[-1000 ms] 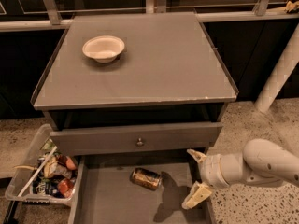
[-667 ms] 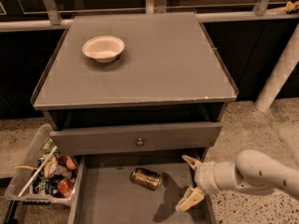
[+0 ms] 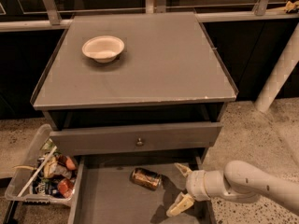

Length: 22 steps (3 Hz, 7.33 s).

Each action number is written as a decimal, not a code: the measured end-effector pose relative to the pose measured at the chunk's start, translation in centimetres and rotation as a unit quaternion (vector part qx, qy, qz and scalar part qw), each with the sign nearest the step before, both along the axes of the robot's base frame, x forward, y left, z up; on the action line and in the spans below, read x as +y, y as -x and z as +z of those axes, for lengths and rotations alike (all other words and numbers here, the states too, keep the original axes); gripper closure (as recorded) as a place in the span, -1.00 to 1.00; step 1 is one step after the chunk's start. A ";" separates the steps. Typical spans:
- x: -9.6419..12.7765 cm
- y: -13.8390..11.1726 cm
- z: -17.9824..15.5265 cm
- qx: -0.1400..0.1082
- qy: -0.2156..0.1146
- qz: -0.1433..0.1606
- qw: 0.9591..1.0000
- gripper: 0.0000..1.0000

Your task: Pick orange can from middle drawer and place on counter

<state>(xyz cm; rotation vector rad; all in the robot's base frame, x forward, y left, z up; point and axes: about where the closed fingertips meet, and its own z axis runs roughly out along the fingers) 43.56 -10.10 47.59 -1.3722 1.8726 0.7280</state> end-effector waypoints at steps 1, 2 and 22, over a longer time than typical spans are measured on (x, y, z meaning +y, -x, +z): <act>0.9 -2.0 -2.7 -0.010 0.009 -0.001 1.000 -1.00; 1.5 -4.6 -6.0 -0.023 0.022 -0.015 0.999 -1.00; -3.0 -4.6 43.0 -0.288 -0.026 0.078 0.954 1.00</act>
Offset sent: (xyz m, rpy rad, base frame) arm 0.0820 0.0180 -0.1038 -0.0856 -0.0850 -0.0787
